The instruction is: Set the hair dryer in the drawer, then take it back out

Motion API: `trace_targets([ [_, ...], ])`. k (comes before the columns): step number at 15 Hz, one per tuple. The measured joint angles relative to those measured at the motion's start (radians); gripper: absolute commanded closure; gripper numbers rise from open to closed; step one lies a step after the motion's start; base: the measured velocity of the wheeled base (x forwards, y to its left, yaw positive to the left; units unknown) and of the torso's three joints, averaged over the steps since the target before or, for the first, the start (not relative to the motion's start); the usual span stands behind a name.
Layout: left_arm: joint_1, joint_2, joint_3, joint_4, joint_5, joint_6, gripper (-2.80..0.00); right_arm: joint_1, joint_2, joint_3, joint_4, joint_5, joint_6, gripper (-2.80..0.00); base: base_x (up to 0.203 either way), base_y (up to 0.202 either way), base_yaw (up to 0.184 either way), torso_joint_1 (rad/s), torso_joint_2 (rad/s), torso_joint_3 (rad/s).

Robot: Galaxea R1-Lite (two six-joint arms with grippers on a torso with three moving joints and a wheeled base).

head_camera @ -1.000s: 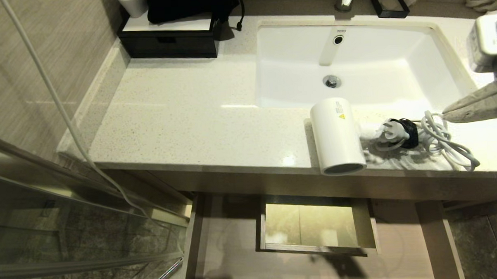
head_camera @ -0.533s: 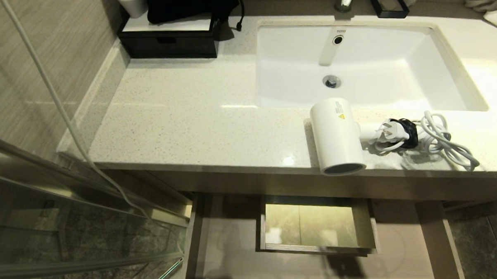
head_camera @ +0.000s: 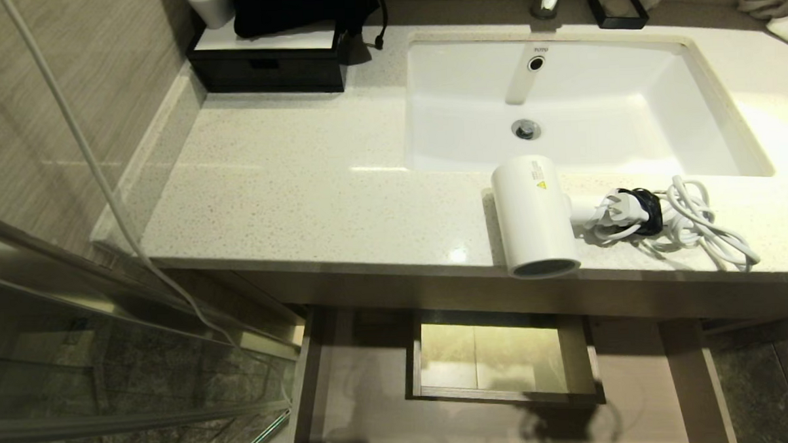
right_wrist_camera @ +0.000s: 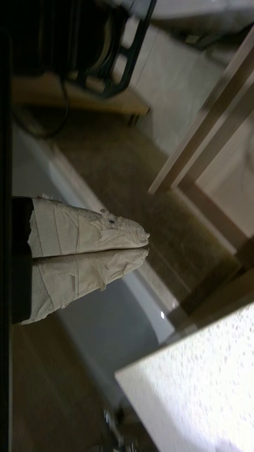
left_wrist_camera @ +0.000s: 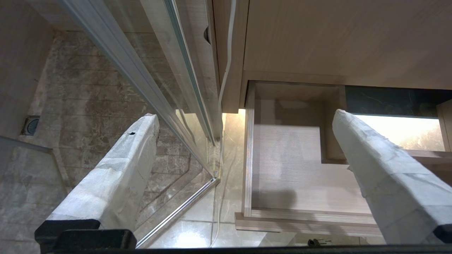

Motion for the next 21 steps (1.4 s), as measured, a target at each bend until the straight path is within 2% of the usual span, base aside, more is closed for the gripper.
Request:
trace_targets([
  [2, 0.0, 0.0, 0.0, 0.0, 0.0, 0.0, -2.8, -0.004, 0.008, 0.024, -0.008, 0.066, 0.132, 0.0, 0.0, 0.0, 0.0, 0.0, 0.0, 0.0],
  [4, 0.0, 0.0, 0.0, 0.0, 0.0, 0.0, -2.8, -0.005, 0.011, 0.052, -0.022, 0.075, 0.187, 0.0, 0.0, 0.0, 0.0, 0.0, 0.0, 0.0],
  [7, 0.0, 0.0, 0.0, 0.0, 0.0, 0.0, -2.8, -0.005, -0.005, 0.108, -0.089, 0.074, 0.199, 0.0, 0.0, 0.0, 0.0, 0.0, 0.0, 0.0],
  [11, 0.0, 0.0, 0.0, 0.0, 0.0, 0.0, -2.8, -0.006, -0.037, 0.132, -0.084, 0.074, 0.198, 0.0, 0.0, 0.0, 0.0, -0.055, 0.03, -0.032],
  [21, 0.0, 0.0, 0.0, 0.0, 0.0, 0.0, -2.8, -0.005, -0.093, 0.163, -0.086, 0.074, 0.19, 0.0, 0.0, 0.0, 0.0, -0.299, 0.1, -0.2],
])
